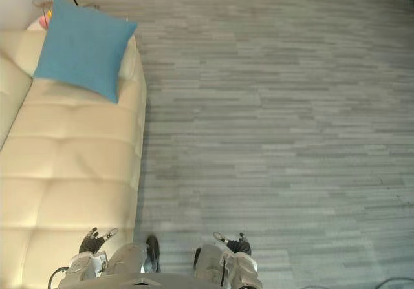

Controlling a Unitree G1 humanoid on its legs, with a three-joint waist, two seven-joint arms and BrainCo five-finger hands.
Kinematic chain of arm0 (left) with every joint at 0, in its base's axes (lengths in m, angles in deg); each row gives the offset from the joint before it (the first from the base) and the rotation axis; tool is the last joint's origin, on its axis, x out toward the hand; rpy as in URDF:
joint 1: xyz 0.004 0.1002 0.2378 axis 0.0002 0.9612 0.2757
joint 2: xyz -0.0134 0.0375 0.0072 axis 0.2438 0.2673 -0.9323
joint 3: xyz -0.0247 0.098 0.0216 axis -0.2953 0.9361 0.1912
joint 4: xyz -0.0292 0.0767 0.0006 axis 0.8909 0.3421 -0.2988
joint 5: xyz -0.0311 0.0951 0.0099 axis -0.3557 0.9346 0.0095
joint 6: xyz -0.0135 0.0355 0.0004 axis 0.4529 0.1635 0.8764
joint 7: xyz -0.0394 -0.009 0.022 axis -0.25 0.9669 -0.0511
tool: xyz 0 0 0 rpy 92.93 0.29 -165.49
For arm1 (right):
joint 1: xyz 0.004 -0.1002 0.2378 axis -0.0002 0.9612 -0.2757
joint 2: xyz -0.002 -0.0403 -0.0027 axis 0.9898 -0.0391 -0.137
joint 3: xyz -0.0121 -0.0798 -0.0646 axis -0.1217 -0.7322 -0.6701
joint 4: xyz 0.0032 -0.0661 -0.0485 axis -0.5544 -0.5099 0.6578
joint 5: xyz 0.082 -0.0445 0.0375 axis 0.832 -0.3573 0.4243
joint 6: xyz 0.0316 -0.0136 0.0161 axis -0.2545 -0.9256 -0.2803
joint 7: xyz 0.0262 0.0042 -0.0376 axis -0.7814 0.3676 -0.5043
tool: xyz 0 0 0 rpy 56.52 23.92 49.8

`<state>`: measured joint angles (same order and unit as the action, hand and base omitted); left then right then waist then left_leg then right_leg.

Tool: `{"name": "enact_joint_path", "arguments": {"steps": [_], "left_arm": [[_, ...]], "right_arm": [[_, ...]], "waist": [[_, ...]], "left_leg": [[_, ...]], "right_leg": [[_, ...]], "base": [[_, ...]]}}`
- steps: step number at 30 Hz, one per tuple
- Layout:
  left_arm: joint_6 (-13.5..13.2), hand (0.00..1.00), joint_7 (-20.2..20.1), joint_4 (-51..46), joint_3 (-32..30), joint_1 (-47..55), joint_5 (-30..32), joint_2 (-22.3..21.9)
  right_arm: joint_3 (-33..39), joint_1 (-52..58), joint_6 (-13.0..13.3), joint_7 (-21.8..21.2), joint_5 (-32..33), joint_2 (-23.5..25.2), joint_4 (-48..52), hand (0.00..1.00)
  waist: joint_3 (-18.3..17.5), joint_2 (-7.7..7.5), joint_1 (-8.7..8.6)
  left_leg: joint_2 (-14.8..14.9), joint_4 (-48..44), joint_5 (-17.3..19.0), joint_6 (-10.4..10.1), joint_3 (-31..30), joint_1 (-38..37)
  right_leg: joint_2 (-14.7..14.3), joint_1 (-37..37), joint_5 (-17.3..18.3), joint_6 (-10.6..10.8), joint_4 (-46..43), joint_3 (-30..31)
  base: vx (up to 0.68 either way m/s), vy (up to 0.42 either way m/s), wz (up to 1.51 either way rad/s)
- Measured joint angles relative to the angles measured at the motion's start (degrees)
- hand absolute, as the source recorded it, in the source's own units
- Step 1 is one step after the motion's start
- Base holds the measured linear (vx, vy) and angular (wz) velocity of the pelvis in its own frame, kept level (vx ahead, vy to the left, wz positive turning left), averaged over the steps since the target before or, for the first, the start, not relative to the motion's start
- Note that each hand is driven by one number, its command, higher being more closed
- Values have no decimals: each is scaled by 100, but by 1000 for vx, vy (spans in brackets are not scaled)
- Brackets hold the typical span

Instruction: Pick up cushions and gather them together orderly.

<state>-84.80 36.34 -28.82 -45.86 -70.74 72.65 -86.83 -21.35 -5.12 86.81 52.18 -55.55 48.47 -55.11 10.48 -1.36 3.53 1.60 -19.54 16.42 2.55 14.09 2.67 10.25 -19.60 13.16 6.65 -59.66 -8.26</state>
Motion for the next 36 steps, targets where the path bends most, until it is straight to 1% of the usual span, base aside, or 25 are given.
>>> {"name": "enact_joint_path", "arguments": {"steps": [2, 4, 5, 7, 8, 9, 10, 11, 12, 14, 15, 17, 19, 21, 22, 24, 25, 26, 27, 29, 30, 31, 32, 33, 36], "left_arm": [[10, 0, 9, -4, 4, -6, -3, -47], [19, 0, 6, 4, 9, -125, -2, -101], [20, 0, 7, 11, 18, -167, -1, -127], [19, 0, 14, 95, 118, -242, 8, -115], [19, 0, 19, 137, 122, -216, 17, -92], [18, 0, 35, 294, 101, -225, 58, -55], [23, 0, 43, 382, 92, -291, 67, -138], [19, 0, 45, 419, 78, -306, 110, -190], [-4, 0, 65, 449, -137, -341, 175, -325], [6, 0, 64, 438, -309, -320, 175, -440], [-3, 0, 47, 200, -404, -296, 165, -479], [-42, 0, 44, -14, -374, -298, 160, -469], [-60, 0, 21, -178, -330, -258, 154, -475], [-72, 0, -14, -232, -326, -219, 155, -461], [-84, 0, -16, -231, -327, -214, 161, -463], [-85, 0, -14, -198, -324, -186, 162, -433], [-85, 0, -22, -132, -330, -160, 129, -406], [-98, 0, -9, -93, -346, -160, 112, -400], [-101, 0, -11, -69, -352, -164, 118, -334], [-125, 0, -17, -34, -392, -172, 69, -253], [-131, 0, -11, 23, -372, -173, 28, -230], [-114, 0, -11, 101, -323, -171, -3, -190], [-75, 0, -7, 142, -215, -171, -31, -108], [-51, 0, -5, 162, -129, -152, -69, -85], [-36, 0, 71, 104, -184, -92, -171, -108]], "right_arm": [[2, -88, 12, -14, 9, 53, 23, 0], [4, -231, 26, -18, 9, 33, -4, 0], [4, -300, 25, -17, 13, -18, -17, 0], [1, -336, 9, -12, 20, -90, -36, 0], [-22, -289, -2, -9, 18, -98, -95, 0], [-76, -227, -1, -9, 17, -152, -254, 0], [-73, -286, -22, -12, 12, -254, -294, 0], [-65, -338, -26, -6, 5, -333, -306, 0], [28, -366, -23, -8, 4, -348, -245, 0], [5, -344, -21, -12, 3, -367, -225, 0], [-106, -314, -23, 7, 6, -359, -218, 0], [-144, -333, -9, 14, 11, -263, -186, 0], [-190, -336, -10, 23, 26, -168, -143, 0], [-257, -356, -17, 24, 54, -137, -34, 0], [-222, -348, -21, 28, 65, -108, -24, 0], [-158, -357, -23, 47, 66, -104, -71, 0], [-83, -404, -22, 91, 65, -151, -172, 0], [-80, -439, -38, 146, 62, -154, -346, 0], [-86, -419, -48, 146, 60, -143, -433, 0], [-86, -431, -90, 140, -14, -151, -499, 0], [-88, -429, -98, 138, -46, -149, -531, 0], [-108, -403, -100, 129, -47, -134, -530, 0], [-126, -360, -103, 126, -49, -121, -520, 0], [-186, -293, -115, 127, -51, -125, -440, 0], [-227, -166, -76, 120, -53, -138, -191, 0]], "waist": [[-9, -12, -45], [21, 32, -99], [64, 102, -144], [120, 173, -239], [114, 89, -278], [86, 35, -336], [117, 235, -329], [102, 369, -325], [189, 511, -342], [241, 591, -354], [271, 586, -200], [299, 536, -57], [307, 475, 36], [294, 491, 108], [292, 486, 124], [266, 461, 183], [227, 431, 264], [114, 293, 354], [32, 160, 349], [16, 60, 382], [27, 34, 377], [44, 0, 284], [49, -21, 157], [58, -17, 112], [60, 19, 105]], "left_leg": [[47, 225, 114, -55, 11, -343], [153, 527, 177, -131, 33, -702], [250, 717, 174, -137, 47, -902], [363, 998, 134, -208, -9, -1257], [307, 1135, 89, -328, -60, -1487], [305, 1174, 148, -539, -349, -1770], [445, 1126, 140, -552, -406, -1800], [584, 938, 16, -712, -497, -1706], [741, -65, -374, -711, -803, -1399], [946, -1479, -959, -651, -994, -876], [1267, -3632, -1062, -743, -1069, 42], [1397, -4422, -762, -729, -836, 718], [1367, -4113, -520, -626, -461, 1253], [1251, -3212, -332, -482, -45, 1687], [1113, -2363, -335, -471, 150, 1796], [755, -465, -667, -491, 427, 1808], [563, 174, -1269, -335, 444, 1715], [336, 415, -1651, 17, 407, 1586], [197, 374, -1513, 142, 409, 1580], [173, -102, -957, 198, 458, 1469], [140, -228, -698, 202, 459, 1250], [41, -264, -514, 233, 352, 972], [-34, -353, -407, 292, 181, 754], [-97, -423, -343, 392, -48, 471], [-99, -181, -166, 345, -566, -194]], "right_leg": [[63, -264, 157, -245, 182, -427], [-22, -636, 226, -338, 1053, -853], [-181, -714, 129, -401, 1850, -976], [-518, -773, -609, -489, 3708, -919], [-607, -655, -1228, -441, 4729, -699], [-618, -513, -2510, -871, 4928, -439], [-745, -564, -2237, -926, 4657, -490], [-776, -661, -1984, -998, 4346, -532], [-794, -540, -1408, -1031, 3841, -707], [-860, -140, -1098, -1060, 3823, -838], [-940, 450, -768, -1105, 3880, -907], [-969, 1023, -533, -1106, 4067, -969], [-967, 1513, -393, -1039, 4398, -985], [-964, 1944, -277, -976, 4749, -1019], [-943, 2165, -313, -841, 4942, -1094], [-901, 2488, -214, -659, 5255, -1172], [-862, 2590, -147, -540, 5335, -1113], [-744, 2686, -95, -428, 5433, -980], [-624, 2699, -105, -380, 5456, -943], [-372, 2428, -18, -182, 4290, -593], [-214, 2040, -58, 53, 3041, -403], [4, 1583, -376, 475, 1658, -247], [145, 1247, -416, 543, 569, -144], [236, 934, -350, 419, -271, -147], [221, 297, -107, 19, -335, -315]], "base": [[522, -9, -5], [490, -61, -7], [541, -109, 2], [636, -167, 18], [780, -256, 43], [658, -224, 32], [629, -217, 19], [562, -236, 6], [562, -246, 22], [610, -246, 36], [529, -181, 26], [520, -142, 20], [431, -78, 15], [428, 5, 14], [463, 40, 28], [484, 105, 21], [628, 180, -14], [548, 161, -14], [589, 150, 0], [565, 180, 1], [543, 191, 5], [538, 142, 44], [614, 101, 91], [498, 40, 95], [474, -42, 90]]}}
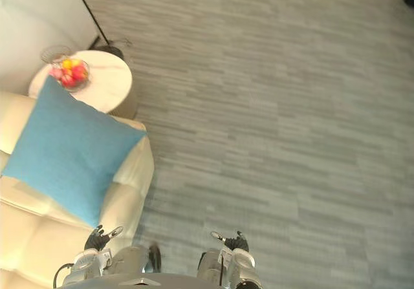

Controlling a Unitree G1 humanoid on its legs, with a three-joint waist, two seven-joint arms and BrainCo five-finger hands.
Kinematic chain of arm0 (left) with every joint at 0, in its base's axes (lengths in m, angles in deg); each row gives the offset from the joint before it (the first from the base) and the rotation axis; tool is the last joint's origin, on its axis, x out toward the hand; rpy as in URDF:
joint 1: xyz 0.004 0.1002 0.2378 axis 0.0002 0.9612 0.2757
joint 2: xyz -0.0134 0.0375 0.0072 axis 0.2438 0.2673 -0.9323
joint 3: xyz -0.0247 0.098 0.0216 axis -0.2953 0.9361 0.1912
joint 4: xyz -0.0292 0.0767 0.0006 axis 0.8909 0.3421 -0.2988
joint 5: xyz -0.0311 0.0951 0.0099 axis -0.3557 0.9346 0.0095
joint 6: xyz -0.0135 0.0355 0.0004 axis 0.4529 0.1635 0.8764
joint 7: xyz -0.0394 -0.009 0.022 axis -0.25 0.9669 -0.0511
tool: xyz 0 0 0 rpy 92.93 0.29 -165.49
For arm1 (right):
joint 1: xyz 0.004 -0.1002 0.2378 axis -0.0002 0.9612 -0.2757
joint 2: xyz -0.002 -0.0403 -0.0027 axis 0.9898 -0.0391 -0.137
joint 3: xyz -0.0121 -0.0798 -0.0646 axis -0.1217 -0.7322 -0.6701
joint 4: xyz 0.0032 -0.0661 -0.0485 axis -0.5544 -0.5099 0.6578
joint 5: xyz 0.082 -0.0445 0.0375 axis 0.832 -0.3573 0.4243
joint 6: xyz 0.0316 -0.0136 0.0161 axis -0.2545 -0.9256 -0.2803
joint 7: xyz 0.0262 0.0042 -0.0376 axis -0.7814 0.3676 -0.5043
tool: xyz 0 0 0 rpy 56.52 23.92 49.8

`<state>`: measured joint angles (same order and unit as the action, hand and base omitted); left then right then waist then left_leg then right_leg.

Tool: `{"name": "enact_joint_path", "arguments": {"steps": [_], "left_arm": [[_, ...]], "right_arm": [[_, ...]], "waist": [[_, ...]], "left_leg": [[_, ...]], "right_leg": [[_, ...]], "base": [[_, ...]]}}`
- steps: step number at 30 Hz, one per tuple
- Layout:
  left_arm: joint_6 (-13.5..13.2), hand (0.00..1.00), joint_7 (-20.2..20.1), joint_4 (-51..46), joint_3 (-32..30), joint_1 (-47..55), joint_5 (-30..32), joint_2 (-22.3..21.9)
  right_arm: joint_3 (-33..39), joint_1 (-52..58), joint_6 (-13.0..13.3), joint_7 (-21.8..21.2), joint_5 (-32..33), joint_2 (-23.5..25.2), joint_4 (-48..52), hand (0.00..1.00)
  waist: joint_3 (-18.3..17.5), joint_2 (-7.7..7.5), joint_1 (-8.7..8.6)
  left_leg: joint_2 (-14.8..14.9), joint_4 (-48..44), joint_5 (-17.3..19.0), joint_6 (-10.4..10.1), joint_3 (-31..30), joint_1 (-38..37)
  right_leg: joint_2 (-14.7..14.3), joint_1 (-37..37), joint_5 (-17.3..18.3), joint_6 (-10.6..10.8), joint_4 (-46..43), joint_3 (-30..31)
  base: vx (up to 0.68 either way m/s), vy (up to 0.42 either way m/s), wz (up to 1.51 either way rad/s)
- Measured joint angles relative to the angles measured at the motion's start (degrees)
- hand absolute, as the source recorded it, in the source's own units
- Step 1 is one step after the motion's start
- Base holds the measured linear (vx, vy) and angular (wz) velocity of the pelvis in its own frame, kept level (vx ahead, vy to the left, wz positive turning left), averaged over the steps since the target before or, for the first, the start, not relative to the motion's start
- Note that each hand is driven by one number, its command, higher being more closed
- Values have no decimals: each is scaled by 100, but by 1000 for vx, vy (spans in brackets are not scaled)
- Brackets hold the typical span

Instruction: Pick up cushions and gather them together orderly.

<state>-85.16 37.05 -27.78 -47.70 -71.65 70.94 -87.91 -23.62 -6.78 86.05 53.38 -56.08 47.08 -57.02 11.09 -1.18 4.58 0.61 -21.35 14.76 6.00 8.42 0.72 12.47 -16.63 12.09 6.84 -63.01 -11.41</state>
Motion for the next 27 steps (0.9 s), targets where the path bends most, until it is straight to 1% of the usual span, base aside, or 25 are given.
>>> {"name": "enact_joint_path", "arguments": {"steps": [1, 2, 4, 5, 6, 7, 8, 9, 10, 11, 12, 13, 14, 15, 16, 17, 18, 19, 20, 21, 22, 23, 24, 26, 27], "left_arm": [[0, 0, 11, -40, -17, -14, -26, -12], [-2, 0, 23, -105, -61, -33, -95, -50], [-2, 0, 28, -125, -81, -95, -120, -106], [-2, 0, 33, -110, -106, -106, -119, -140], [-6, 0, 34, -105, -142, -120, -118, -166], [-7, 0, 34, -89, -220, -113, -119, -180], [-1, 0, 36, -39, -322, -163, -120, -287], [-18, 0, 22, -75, -356, -145, -116, -414], [-40, 0, 24, -79, -434, -144, -116, -476], [-50, 0, 36, -15, -492, -127, -115, -513], [-49, 0, 39, 11, -500, -114, -115, -541], [-45, 0, 43, 79, -529, -98, -114, -541], [-43, 0, 42, 114, -586, -99, -116, -543], [-44, 0, 42, 114, -616, -99, -116, -541], [-54, 0, 43, 68, -705, -116, -114, -499], [-54, 0, 42, 13, -713, -119, -113, -489], [-54, 0, 41, -11, -712, -120, -113, -489], [-55, 0, 41, -46, -616, -131, -113, -474], [-57, 0, 43, -48, -477, -131, -112, -390], [-55, 0, 43, -42, -352, -128, -108, -311], [-54, 0, 42, -26, -217, -135, -98, -218], [-53, 0, 48, 23, -26, -143, -87, -52], [-46, 0, 49, 148, 77, -127, -42, 54], [-31, 0, 49, 309, 114, 10, 9, 153], [-37, 0, 42, 353, 159, 17, 23, 193]], "right_arm": [[2, -1, 0, 0, 0, 7, 14, 0], [5, 2, -4, -1, 0, 20, 14, 0], [23, 9, -9, -19, 3, 29, 42, 0], [35, 10, -14, -25, 4, 21, 115, 0], [34, 18, -9, -27, 4, 21, 166, 0], [36, 82, -24, -30, 4, 32, 145, 0], [77, 131, -55, -36, 3, -44, 89, 0], [158, 146, -58, -23, 3, -148, 119, 0], [182, 171, -53, -19, 3, -196, 131, 0], [183, 249, -54, -23, 4, -219, 119, 0], [195, 269, -54, -26, 3, -216, 124, 0], [170, 264, -48, -33, 4, -268, 114, 0], [173, 252, -47, -29, 7, -263, 112, 0], [170, 248, -46, -29, 7, -243, 113, 0], [142, 261, -40, -24, 12, -204, 111, 0], [139, 269, -38, -25, 17, -180, 109, 0], [139, 272, -31, -25, 18, -169, 110, 0], [139, 283, 3, -30, 66, -135, 105, 0], [152, 276, 2, -33, 87, -108, 74, 0], [149, 253, 7, -36, 104, -76, 4, 0], [150, 191, 9, -41, 124, -36, -90, 0], [155, 36, 11, -49, 126, 37, -255, 0], [167, -49, 1, -54, 125, 61, -335, 0], [246, -35, 5, -147, 121, 91, -348, 0], [258, 1, 3, -153, 114, 96, -350, 0]], "waist": [[-8, -19, -10], [-8, -50, -18], [1, -31, -15], [11, 32, -55], [4, 44, -96], [-2, -40, -94], [50, 101, -108], [27, 257, -71], [15, 266, -48], [-20, 310, 0], [-53, 351, -2], [-90, 424, -44], [-108, 452, -67], [-99, 438, -66], [-83, 410, -40], [-84, 374, -25], [-95, 356, -27], [-145, 324, -41], [-232, 211, -46], [-322, 189, -54], [-367, 77, -59], [-393, -102, -27], [-388, -160, 27], [-391, -168, -15], [-391, -164, -16]], "left_leg": [[10, 64, 74, -64, -160, -98], [26, 70, 174, -158, -384, -185], [97, 64, 355, -278, -821, -334], [212, 57, 497, -418, -1133, -396], [278, 79, 636, -586, -1436, -442], [248, 103, 743, -734, -1693, -493], [372, 11, 913, -871, -2138, -540], [444, -87, 834, -837, -2359, -470], [412, -156, 692, -803, -2527, -415], [435, -172, 597, -862, -2784, -421], [466, -210, 580, -891, -2838, -393], [555, -419, 513, -1012, -2888, -248], [677, -828, 331, -1329, -2703, 45], [738, -1016, 251, -1406, -2520, 175], [1024, -1509, 275, -1371, -1640, 568], [1177, -1591, 268, -1275, -935, 765], [1230, -1543, 235, -1222, -554, 854], [1308, -1234, -120, -893, 441, 1065], [1319, -938, -211, -925, 845, 1066], [1265, -656, -275, -879, 1060, 1034], [1179, -371, -387, -870, 1248, 1013], [995, 153, -664, -806, 1394, 978], [876, 501, -838, -788, 1344, 819], [707, 921, -1043, -758, 1185, 455], [660, 1033, -1066, -761, 1162, 301]], "right_leg": [[-2, -142, 57, -21, 242, -37], [-23, -314, 135, -72, 776, -22], [-309, -547, 156, -36, 1885, 368], [-559, -590, 76, 17, 2651, 799], [-756, -584, -134, 67, 3401, 1250], [-822, -435, -372, 109, 4063, 1638], [-899, -224, -854, 104, 3990, 1539], [-896, -194, -615, 72, 3824, 1317], [-831, -248, -336, 12, 3503, 1196], [-722, -241, -58, -146, 3111, 901], [-675, -223, 48, -204, 2998, 772], [-587, -107, 220, -359, 2846, 426], [-542, 117, 274, -460, 2896, 109], [-531, 245, 294, -495, 2969, 12], [-475, 665, 321, -544, 3237, -412], [-409, 923, 321, -544, 3384, -702], [-361, 1041, 321, -544, 3447, -865], [-293, 1291, 320, -541, 3561, -1269], [-250, 1371, 288, -502, 3682, -1388], [-212, 1417, 225, -449, 3862, -1445], [-205, 1491, 155, -413, 4051, -1520], [-186, 1593, -19, -385, 4369, -1701], [-189, 1691, -183, -393, 4494, -1752], [-161, 1944, -400, -390, 4482, -1749], [-102, 2005, -443, -373, 4348, -1739]], "base": [[499, -159, 111], [497, -231, 112], [392, -265, 108], [300, -268, 120], [400, -377, 142], [409, -429, 163], [470, -479, 144], [356, -396, 132], [334, -374, 113], [268, -313, 102], [338, -341, 126], [317, -273, 142], [303, -250, 145], [301, -235, 164], [223, -161, 152], [196, -134, 155], [140, -39, 168], [160, -17, 179], [155, 15, 192], [114, 44, 148], [152, 105, 142], [174, 111, 118], [138, 83, 79], [111, 33, 46], [128, 40, 44]]}}
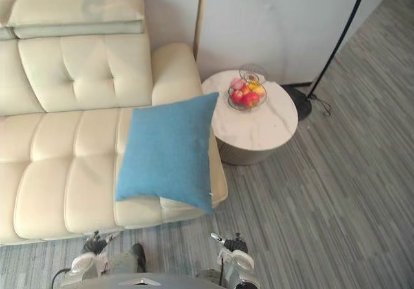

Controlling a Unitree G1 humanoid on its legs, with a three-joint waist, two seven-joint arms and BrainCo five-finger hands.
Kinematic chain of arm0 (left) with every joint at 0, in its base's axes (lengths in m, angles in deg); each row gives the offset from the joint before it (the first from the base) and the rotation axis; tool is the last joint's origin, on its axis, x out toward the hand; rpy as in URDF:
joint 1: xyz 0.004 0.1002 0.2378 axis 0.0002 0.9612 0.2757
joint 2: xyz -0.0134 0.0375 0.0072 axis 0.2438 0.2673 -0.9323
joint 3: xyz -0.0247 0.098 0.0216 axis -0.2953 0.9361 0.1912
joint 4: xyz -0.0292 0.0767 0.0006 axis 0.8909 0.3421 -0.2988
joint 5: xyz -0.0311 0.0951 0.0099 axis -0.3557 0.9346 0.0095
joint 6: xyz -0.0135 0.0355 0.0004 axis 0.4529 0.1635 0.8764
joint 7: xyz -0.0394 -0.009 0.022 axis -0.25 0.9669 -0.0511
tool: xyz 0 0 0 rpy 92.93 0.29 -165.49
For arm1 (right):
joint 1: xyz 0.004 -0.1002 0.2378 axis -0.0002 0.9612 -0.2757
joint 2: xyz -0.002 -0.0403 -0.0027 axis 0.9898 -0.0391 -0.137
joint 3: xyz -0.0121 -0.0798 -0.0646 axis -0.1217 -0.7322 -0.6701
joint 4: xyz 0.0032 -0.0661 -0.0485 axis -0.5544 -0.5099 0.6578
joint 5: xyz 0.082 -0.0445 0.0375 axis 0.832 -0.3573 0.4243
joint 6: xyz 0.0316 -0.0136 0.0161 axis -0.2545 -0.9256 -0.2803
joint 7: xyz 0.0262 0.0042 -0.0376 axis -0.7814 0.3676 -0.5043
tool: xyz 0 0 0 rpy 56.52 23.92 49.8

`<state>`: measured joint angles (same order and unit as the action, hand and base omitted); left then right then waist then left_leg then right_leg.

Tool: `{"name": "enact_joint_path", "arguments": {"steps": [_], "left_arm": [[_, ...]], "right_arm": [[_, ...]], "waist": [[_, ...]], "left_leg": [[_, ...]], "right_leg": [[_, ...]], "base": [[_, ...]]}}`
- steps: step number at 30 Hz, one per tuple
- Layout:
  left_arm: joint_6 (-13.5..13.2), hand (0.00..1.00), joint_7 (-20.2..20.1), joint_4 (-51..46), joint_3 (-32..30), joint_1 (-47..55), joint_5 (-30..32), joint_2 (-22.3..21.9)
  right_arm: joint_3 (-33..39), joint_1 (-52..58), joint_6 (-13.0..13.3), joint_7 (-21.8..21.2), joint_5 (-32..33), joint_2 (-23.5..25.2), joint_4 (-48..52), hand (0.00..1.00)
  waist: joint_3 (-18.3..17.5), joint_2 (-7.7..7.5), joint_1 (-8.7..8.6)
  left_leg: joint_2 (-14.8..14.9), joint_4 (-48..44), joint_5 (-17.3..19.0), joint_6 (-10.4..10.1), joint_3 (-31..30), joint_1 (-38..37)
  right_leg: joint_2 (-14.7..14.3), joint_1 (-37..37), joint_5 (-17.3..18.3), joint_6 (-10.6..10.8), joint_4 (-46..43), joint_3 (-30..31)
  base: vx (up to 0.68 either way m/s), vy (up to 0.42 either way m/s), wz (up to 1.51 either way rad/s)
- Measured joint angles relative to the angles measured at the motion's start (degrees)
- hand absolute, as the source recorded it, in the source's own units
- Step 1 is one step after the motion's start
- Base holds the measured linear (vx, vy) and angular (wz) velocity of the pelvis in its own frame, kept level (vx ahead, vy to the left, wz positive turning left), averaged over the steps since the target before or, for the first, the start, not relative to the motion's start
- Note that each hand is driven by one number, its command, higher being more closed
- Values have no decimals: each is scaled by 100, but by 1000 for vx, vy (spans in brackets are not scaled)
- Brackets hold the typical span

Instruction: Pick up cushions and gather them together orderly.

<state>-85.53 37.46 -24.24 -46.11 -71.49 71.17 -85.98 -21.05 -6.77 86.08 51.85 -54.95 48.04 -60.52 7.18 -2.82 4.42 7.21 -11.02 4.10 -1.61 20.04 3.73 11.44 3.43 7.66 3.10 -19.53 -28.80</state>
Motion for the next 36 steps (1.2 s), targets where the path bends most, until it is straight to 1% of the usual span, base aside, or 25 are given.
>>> {"name": "enact_joint_path", "arguments": {"steps": [1, 3, 4, 5, 6, 7, 8, 9, 10, 11, 12, 13, 15, 16, 17, 20, 21, 22, 23, 24, 25, 27, 31, 36], "left_arm": [[-7, 0, -3, 3, 12, 8, 3, 11], [-16, 0, -8, 47, 17, 5, 33, 38], [-14, 0, -12, 63, 23, 5, 40, 53], [-14, 0, -10, 78, 30, 7, 43, 56], [-8, 0, -2, 121, 38, 17, 51, 29], [-14, 0, 11, 116, 31, 30, 53, 70], [-13, 0, 17, 126, 30, 24, 51, 76], [-13, 0, 28, 173, 43, 24, 50, 77], [-25, 0, 21, 172, 73, -6, 51, 191], [-16, 0, 23, 250, 70, -64, 51, 194], [-7, 0, 28, 274, 66, -85, 50, 178], [-32, 0, 32, 262, 36, -67, 51, 54], [-35, 0, 54, 259, -52, -27, 47, -49], [-32, 0, 61, 260, -54, -16, 48, -63], [-29, 0, 62, 259, -71, 6, 48, -87], [-28, 0, 63, 231, -102, 33, 48, -62], [-27, 0, 65, 190, -106, 34, 41, -28], [-27, 0, 67, 190, -109, 35, 33, -13], [-25, 0, 73, 185, -123, 34, 31, 21], [-13, 0, 88, 152, -140, 35, 31, 61], [-12, 0, 104, 96, -149, 38, 33, 74], [-13, 0, 124, -116, -294, 104, 47, 196], [-16, 0, 136, -278, -380, 55, 159, 458], [-15, 0, 242, -468, -426, -42, 199, 474]], "right_arm": [[-3, 5, -2, -2, -3, 7, -2, 0], [-33, -67, -5, -5, -72, 26, 0, 0], [-85, -79, -6, -5, -106, 41, 0, 0], [-112, -69, -13, -7, -106, 43, -1, 0], [-144, -48, -20, -12, -106, 71, 1, 0], [-159, -27, -9, -16, -109, 90, 20, 0], [-166, -16, -9, -16, -108, 85, 17, 0], [-214, 6, -7, -11, -107, 68, 15, 0], [-302, 127, -2, -15, -101, 95, 0, 0], [-298, 115, 2, -26, -101, 58, -67, 0], [-295, 101, -1, -25, -101, 20, -148, 0], [-242, 116, -5, -23, -100, -69, -177, 0], [-218, 107, -5, -17, -100, -179, -174, 0], [-174, 106, -5, -19, -100, -191, -173, 0], [-65, 110, -6, -8, -100, -186, -172, 0], [2, 152, -10, 4, -101, -202, -141, 0], [7, 167, -15, 12, -101, -203, -33, 0], [7, 189, -18, 17, -101, -195, 89, 0], [8, 202, -18, 24, -103, -192, 319, 0], [40, 249, -9, 54, -103, -195, 784, 0], [55, 266, 0, 56, -103, -197, 980, 0], [99, 302, 103, 52, -105, -233, 1728, 0], [38, 270, 206, 35, -106, -313, 2298, 0], [-484, 250, 233, -6, -108, -370, 2583, 0]], "waist": [[-1, -2, 4], [-5, -14, -6], [1, -38, -54], [4, -43, -103], [29, 31, -214], [66, 84, -279], [67, 67, -285], [42, 7, -287], [5, -249, -294], [15, -239, -328], [-8, -231, -328], [-45, -65, -304], [-43, 86, -306], [-71, 140, -307], [-89, 172, -305], [-101, 148, -320], [-125, 80, -316], [-131, 50, -308], [-138, 12, -311], [-162, -25, -332], [-163, -28, -340], [-164, -24, -362], [-176, 2, -378], [-165, 26, -388]], "left_leg": [[-26, 56, 0, 0, -11, -80], [-129, 239, 1, 1, -41, -233], [-210, 248, 4, 7, -136, -245], [-227, 259, 13, 22, -191, -269], [-171, 386, 24, 38, -409, -389], [-100, 438, 19, 30, -506, -419], [-81, 440, 16, 25, -566, -424], [-88, 499, -21, -36, -720, -444], [-344, 573, -84, -118, -905, -452], [-372, 624, -82, -150, -1005, -469], [-362, 651, -149, -157, -1081, -518], [-310, 918, -296, -202, -1133, -607], [-235, 1202, -430, -240, -1142, -687], [-214, 1250, -443, -246, -1143, -694], [-173, 1338, -472, -272, -1145, -739], [-166, 1427, -470, -274, -1132, -896], [-185, 1439, -467, -272, -1098, -878], [-193, 1449, -467, -271, -1079, -870], [-217, 1478, -469, -268, -1060, -866], [-262, 1514, -461, -255, -1018, -882], [-275, 1515, -449, -236, -990, -890], [-351, 1512, -422, -193, -906, -904], [-410, 1506, -403, -164, -883, -905], [-420, 1505, -415, -142, -886, -838]], "right_leg": [[41, 9, -3, 4, -116, 9], [264, -200, -6, 8, -818, 80], [378, -390, -37, -40, -1280, 189], [419, -478, -91, -122, -1523, 273], [319, -828, -22, -222, -2107, 775], [-31, -964, 541, -92, -1809, 1348], [-184, -985, 661, -78, -1585, 1551], [-513, -953, 679, -39, -640, 2006], [-570, -915, 62, -74, 302, 2300], [-544, -860, 124, -23, 237, 2240], [-542, -811, 103, -51, 283, 2184], [-612, -762, 88, -34, 460, 2148], [-743, -673, -36, -46, 747, 2144], [-778, -629, -87, -46, 856, 2142], [-851, -505, -224, -50, 1113, 2139], [-898, -255, -380, -28, 1420, 2164], [-894, -256, -429, -11, 1507, 2192], [-892, -256, -446, -4, 1536, 2205], [-892, -257, -483, 14, 1592, 2224], [-871, -247, -537, 40, 1676, 2286], [-864, -247, -549, 39, 1690, 2321], [-807, -255, -601, 74, 1752, 2420], [-762, -238, -675, 95, 1838, 2494], [-754, -326, -727, 85, 1861, 2505]], "base": [[65, 28, 23], [46, 35, 11], [16, 29, 19], [18, 20, 49], [18, -18, 59], [16, -38, 57], [-6, -93, 54], [11, -151, 68], [10, -157, 80], [17, -106, 61], [49, -53, 35], [59, -57, 16], [45, -73, 0], [46, -45, -6], [71, -22, -8], [58, 6, -8], [36, 34, -10], [36, 39, -11], [42, 42, -15], [40, 47, -16], [35, 63, -26], [28, 66, -20], [-1, 38, -6], [-40, -3, -2]]}}
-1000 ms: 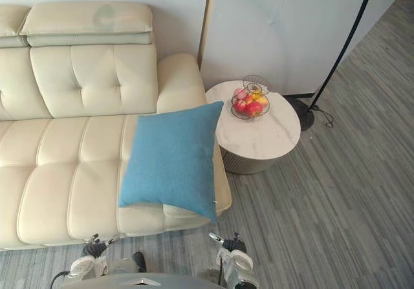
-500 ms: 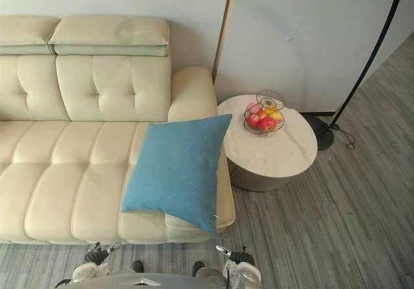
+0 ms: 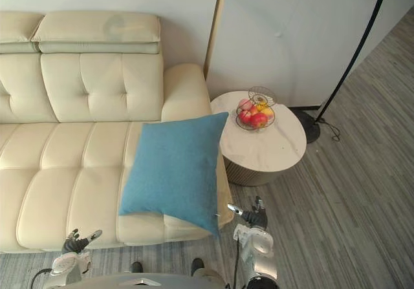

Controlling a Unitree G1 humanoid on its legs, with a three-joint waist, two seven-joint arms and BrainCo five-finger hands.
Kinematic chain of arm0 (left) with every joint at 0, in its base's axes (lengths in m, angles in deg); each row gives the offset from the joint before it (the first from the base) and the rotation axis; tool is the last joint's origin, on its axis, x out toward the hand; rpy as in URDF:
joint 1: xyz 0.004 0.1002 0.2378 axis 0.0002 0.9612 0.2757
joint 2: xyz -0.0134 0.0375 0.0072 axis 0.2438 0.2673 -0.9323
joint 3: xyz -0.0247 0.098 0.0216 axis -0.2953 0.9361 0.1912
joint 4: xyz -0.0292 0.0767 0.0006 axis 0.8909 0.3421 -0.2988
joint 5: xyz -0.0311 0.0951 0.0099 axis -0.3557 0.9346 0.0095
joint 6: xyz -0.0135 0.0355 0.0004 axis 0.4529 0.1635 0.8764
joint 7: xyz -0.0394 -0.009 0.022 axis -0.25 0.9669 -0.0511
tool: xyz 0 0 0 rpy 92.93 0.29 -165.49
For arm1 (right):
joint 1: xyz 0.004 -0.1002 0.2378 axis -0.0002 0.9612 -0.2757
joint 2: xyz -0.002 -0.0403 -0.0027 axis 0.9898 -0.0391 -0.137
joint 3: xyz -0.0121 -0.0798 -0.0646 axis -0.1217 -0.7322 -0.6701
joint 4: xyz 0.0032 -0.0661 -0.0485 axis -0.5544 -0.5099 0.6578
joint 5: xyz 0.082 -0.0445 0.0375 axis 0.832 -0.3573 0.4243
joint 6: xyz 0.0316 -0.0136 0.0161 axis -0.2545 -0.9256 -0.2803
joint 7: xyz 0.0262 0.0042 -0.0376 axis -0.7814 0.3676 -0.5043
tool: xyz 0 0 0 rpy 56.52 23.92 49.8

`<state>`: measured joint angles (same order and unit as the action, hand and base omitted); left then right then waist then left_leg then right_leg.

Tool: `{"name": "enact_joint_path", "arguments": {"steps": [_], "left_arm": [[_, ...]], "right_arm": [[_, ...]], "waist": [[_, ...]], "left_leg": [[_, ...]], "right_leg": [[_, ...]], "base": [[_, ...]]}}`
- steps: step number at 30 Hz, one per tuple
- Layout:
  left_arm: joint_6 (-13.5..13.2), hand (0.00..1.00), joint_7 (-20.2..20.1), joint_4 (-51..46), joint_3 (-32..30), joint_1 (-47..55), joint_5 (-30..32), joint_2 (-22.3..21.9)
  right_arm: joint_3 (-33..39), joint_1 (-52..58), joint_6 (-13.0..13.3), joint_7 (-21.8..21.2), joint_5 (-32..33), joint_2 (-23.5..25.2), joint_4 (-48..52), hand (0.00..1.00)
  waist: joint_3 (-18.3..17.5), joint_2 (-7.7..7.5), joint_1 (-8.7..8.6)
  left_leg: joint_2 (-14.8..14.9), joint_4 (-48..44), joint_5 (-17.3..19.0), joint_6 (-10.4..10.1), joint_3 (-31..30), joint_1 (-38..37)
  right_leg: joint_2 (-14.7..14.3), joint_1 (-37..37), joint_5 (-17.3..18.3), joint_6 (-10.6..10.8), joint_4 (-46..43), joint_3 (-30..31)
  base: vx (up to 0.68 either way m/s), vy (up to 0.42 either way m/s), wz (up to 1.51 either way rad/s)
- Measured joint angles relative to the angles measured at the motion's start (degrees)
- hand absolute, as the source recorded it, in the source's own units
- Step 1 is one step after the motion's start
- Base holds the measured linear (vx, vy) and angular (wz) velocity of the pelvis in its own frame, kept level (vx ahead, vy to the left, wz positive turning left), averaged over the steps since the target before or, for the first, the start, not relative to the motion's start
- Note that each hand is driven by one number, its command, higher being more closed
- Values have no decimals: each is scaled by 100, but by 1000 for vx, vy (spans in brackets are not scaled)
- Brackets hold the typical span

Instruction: Pick up cushions and gather them together orderly.

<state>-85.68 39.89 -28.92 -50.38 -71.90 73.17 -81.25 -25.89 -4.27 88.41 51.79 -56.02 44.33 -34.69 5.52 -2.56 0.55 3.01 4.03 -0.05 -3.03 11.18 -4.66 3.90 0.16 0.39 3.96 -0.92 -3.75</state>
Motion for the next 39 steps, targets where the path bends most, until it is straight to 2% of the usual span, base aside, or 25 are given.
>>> {"name": "enact_joint_path", "arguments": {"steps": [5, 9, 10, 15, 17, 23, 28, 29, 30, 31, 39], "left_arm": [[-2, 0, 38, -164, 243, -464, -1, 15], [-22, 0, 151, -404, 447, -1223, -93, 28], [-30, 0, 151, -466, 463, -1291, -121, 27], [-99, 0, 273, -621, 644, -2183, -406, 32], [-132, 0, 298, -620, 717, -2422, -474, 72], [-173, 0, 375, -485, 1250, -3695, -678, 559], [-173, 0, 343, -211, 1746, -4763, -667, 660], [-167, 0, 309, -187, 1856, -4960, -666, 654], [-165, 0, 279, -158, 1962, -5178, -665, 650], [-158, 100, 263, -151, 1982, -5291, -664, 655], [-77, 100, 158, -154, 2142, -5823, -673, 881]], "right_arm": [[-423, -471, 19, -46, -1, -141, 201, 0], [-615, -1290, 20, -53, -3, -230, 187, 0], [-651, -1370, 20, -46, -3, -235, 180, 0], [-769, -2327, 18, 195, 4, -245, -89, 0], [-769, -2514, 18, 278, 10, -251, -94, 0], [-802, -3243, 15, 552, 18, -489, 25, 0], [-1003, -3305, 7, 695, 19, -492, 736, 0], [-1039, -3310, 2, 696, 25, -481, 915, 100], [-1069, -3332, 5, 695, 27, -485, 1151, 100], [-1095, -3357, 5, 696, 31, -490, 1272, 100], [-1114, -3363, 98, 776, 182, -489, 2148, 100]], "waist": [[100, 68, 21], [597, 110, 72], [630, 108, 74], [1125, 122, 95], [1266, 123, 116], [1622, 124, 172], [1764, 106, 133], [1771, 104, 114], [1772, 102, 96], [1775, 96, 92], [1814, 74, 77]], "left_leg": [[-37, -30, -163, 83, -41, 566], [-42, -341, -245, 125, -87, 1263], [-38, -419, -242, 130, -98, 1387], [68, -1238, -102, 176, -170, 2422], [107, -1397, -74, 190, -173, 2601], [206, -1745, -68, 175, -178, 3411], [310, -1970, -98, 164, -176, 3920], [339, -2011, -93, 163, -166, 4036], [360, -2035, -95, 163, -151, 4189], [379, -2062, -95, 163, -135, 4281], [511, -2305, -41, 132, -114, 4772]], "right_leg": [[32, -482, -233, 2, 86, -9], [70, -958, -518, -8, 179, -17], [71, -1043, -549, -7, 178, -20], [59, -1692, -795, -32, 125, -28], [56, -1844, -807, -36, 15, -21], [54, -2629, -817, -110, -333, -21], [-6, -3083, -888, -115, -460, -31], [-20, -3192, -899, -126, -476, -31], [-30, -3347, -920, -138, -492, -33], [-38, -3440, -940, -137, -500, -34], [-113, -3816, -981, -148, -589, -101]], "base": [[-93, -7, 2], [-132, 8, 5], [-108, 0, 9], [-138, -3, 4], [-144, -8, -1], [-142, -16, 0], [-64, -26, -3], [-54, -34, -7], [-43, -30, -10], [-29, -32, -13], [-6, -30, 1]]}}
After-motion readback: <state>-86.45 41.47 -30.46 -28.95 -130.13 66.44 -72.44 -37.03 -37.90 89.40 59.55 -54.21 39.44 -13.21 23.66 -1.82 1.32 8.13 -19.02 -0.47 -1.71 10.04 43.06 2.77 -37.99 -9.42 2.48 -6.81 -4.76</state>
